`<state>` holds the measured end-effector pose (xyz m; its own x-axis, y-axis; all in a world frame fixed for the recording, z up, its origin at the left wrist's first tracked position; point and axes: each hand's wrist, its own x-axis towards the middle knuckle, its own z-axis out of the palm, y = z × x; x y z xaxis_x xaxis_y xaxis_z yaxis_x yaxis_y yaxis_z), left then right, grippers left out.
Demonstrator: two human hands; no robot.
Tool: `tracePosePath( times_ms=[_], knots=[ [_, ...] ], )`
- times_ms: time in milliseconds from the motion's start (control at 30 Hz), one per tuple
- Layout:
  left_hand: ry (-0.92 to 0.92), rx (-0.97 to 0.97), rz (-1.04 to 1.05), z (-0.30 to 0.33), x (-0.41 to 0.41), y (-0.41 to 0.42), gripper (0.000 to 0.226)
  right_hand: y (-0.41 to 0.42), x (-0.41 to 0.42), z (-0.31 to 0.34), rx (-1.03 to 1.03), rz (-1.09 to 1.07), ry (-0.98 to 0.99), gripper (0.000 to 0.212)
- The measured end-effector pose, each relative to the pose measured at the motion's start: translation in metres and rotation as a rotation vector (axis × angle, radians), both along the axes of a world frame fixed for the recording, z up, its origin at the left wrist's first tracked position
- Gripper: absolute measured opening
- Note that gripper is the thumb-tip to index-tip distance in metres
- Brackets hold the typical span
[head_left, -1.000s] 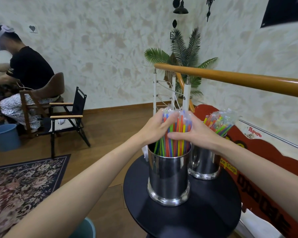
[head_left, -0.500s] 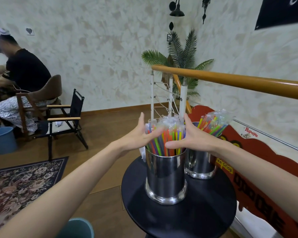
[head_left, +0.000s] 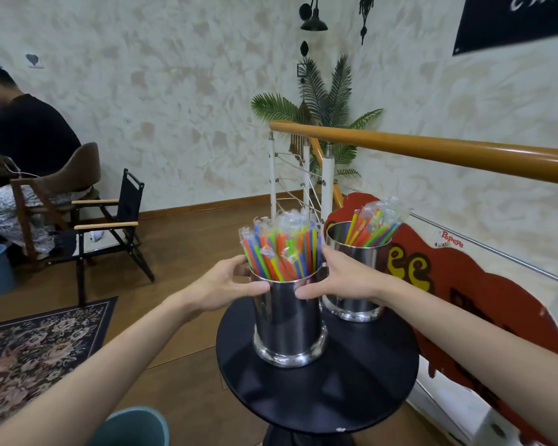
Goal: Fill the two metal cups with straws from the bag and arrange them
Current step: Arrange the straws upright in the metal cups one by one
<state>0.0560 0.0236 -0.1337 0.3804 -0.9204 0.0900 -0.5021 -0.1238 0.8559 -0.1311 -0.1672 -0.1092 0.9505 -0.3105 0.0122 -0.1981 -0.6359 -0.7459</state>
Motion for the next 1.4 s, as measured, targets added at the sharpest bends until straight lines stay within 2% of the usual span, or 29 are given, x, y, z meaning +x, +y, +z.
tracePosePath(
  times_ms=[133,300,533,700,767,833,900,933,1000,1033,1067,1133,1233,1400],
  knots=[
    [0.007,-0.007,0.027,-0.003,0.011,0.006,0.071,-0.004,0.007,0.003,0.044,-0.003,0.052,0.063],
    [0.007,-0.001,0.066,0.001,0.014,0.008,0.086,-0.010,0.012,0.012,-0.027,0.024,0.073,0.053],
    [-0.006,0.012,0.059,0.004,0.010,0.000,0.076,-0.011,0.014,0.015,-0.162,0.014,0.039,0.042],
    [-0.003,0.035,0.048,0.006,0.008,0.003,0.093,-0.020,-0.016,0.020,-0.148,-0.064,0.072,0.044],
    [0.029,0.048,0.044,0.003,0.007,0.003,0.084,-0.036,-0.044,0.017,-0.086,-0.093,0.118,0.027],
    [0.057,0.058,0.022,-0.001,0.002,0.004,0.069,-0.054,-0.072,0.011,0.019,-0.153,0.181,0.021],
    [0.077,0.047,0.026,-0.009,-0.001,0.003,0.081,-0.072,-0.092,-0.001,0.082,-0.261,0.193,0.032],
    [0.087,0.036,0.043,-0.014,-0.002,0.002,0.099,-0.079,-0.098,-0.007,0.082,-0.328,0.171,0.042],
    [0.124,0.014,0.085,-0.022,-0.007,-0.001,0.130,-0.087,-0.100,-0.019,0.072,-0.467,0.081,0.080],
    [0.149,-0.005,0.091,-0.025,-0.011,-0.003,0.135,-0.089,-0.098,-0.023,0.088,-0.507,0.027,0.104],
    [0.160,-0.032,0.088,-0.027,-0.017,-0.005,0.133,-0.090,-0.095,-0.027,0.114,-0.508,-0.027,0.125],
    [0.153,-0.106,0.075,-0.031,-0.029,-0.011,0.111,-0.091,-0.082,-0.033,0.145,-0.475,-0.127,0.148],
    [0.136,-0.186,0.068,-0.036,-0.035,-0.018,0.088,-0.096,-0.060,-0.041,0.182,-0.517,-0.246,0.153],
    [0.115,-0.225,0.103,-0.036,-0.034,-0.022,0.083,-0.105,-0.045,-0.051,0.245,-0.487,-0.279,0.154]
  ],
)
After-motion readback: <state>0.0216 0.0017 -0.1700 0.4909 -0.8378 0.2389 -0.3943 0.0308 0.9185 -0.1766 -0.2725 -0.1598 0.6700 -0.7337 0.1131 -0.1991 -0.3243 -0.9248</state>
